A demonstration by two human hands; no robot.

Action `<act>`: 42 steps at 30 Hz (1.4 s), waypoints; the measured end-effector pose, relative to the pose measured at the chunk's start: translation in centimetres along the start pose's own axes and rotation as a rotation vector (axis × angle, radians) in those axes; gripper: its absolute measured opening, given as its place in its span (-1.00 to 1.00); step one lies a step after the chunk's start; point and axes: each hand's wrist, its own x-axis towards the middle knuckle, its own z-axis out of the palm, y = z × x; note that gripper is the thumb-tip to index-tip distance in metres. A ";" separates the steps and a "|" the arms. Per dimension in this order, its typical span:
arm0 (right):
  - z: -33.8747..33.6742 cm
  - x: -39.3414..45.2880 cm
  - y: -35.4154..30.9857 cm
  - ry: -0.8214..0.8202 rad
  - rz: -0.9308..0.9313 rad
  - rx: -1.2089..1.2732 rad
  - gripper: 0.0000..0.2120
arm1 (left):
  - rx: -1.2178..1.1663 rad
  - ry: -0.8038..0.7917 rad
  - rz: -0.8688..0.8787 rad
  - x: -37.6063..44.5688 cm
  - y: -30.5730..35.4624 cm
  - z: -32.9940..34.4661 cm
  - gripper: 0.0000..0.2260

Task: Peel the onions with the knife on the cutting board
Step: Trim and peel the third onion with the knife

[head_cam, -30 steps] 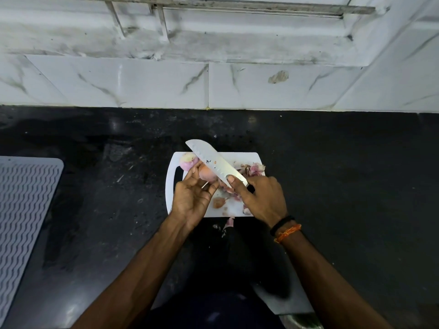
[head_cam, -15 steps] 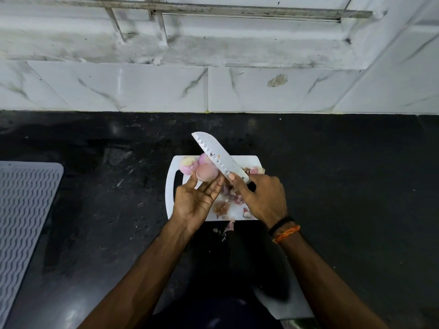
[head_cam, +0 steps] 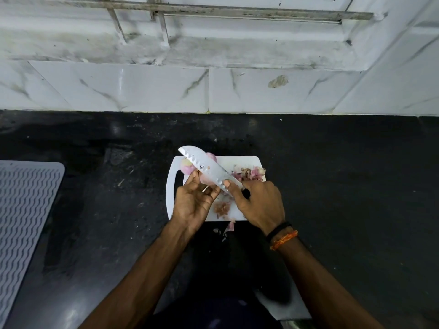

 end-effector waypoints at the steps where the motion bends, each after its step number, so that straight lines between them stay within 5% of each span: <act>1: -0.1 0.0 0.1 0.017 0.019 0.035 -0.36 | -0.008 -0.002 -0.003 0.0 0.0 0.0 -0.64; 21: -1.0 0.4 -0.5 0.080 0.087 0.089 -0.48 | -0.016 -0.058 -0.034 -0.8 0.1 0.6 -0.67; 27: -0.2 0.2 0.1 0.027 0.048 0.097 -0.31 | -0.014 -0.069 -0.025 -0.7 0.0 0.6 -0.67; 38: -0.4 0.1 -0.4 0.072 0.032 0.103 -0.48 | -0.050 -0.090 -0.016 -0.8 -0.1 0.7 -0.69; 42: -0.2 -0.1 -0.1 0.069 0.025 0.104 -0.36 | -0.044 -0.072 -0.024 -0.5 -0.3 0.5 -0.69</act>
